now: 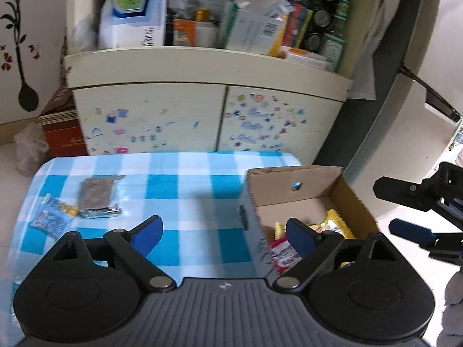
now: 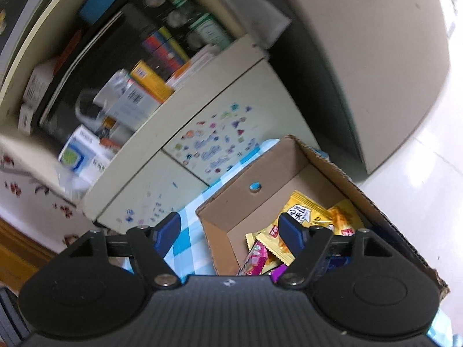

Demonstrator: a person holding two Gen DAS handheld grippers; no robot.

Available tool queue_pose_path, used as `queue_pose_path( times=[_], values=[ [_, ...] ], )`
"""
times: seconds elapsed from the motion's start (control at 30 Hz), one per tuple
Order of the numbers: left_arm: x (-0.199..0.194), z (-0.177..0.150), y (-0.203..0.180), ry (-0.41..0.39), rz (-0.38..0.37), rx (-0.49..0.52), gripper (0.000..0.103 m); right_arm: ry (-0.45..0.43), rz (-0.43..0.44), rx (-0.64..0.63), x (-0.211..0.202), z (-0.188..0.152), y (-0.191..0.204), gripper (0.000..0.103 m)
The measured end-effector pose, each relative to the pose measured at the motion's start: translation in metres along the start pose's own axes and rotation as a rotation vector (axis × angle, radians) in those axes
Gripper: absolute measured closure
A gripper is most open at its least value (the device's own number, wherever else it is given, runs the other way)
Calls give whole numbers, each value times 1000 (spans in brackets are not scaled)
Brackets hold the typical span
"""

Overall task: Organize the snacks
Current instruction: 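Return both tools to the blue wafer packet and silver foil packet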

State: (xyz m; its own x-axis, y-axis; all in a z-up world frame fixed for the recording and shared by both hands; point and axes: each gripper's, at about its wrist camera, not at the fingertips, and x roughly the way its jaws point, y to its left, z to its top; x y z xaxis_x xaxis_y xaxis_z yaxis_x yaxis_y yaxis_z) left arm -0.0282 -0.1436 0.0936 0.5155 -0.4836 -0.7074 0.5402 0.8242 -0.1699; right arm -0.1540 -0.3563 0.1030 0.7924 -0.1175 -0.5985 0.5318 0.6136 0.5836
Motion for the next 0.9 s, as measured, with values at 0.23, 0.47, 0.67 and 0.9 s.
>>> queue_pose_path(
  times=[0.23, 0.47, 0.67, 0.9],
  values=[
    [-2, -7, 32, 14, 50, -18, 8, 34, 20, -116, 9, -12, 20, 27],
    [-9, -14, 69, 19, 99, -52, 7, 66, 40, -239, 22, -28, 42, 27],
    [-15, -22, 105, 16, 155, -79, 6, 102, 62, -357, 34, -46, 63, 27],
    [-15, -33, 154, 30, 237, -102, 6, 153, 103, -476, 45, -71, 86, 27]
  ],
)
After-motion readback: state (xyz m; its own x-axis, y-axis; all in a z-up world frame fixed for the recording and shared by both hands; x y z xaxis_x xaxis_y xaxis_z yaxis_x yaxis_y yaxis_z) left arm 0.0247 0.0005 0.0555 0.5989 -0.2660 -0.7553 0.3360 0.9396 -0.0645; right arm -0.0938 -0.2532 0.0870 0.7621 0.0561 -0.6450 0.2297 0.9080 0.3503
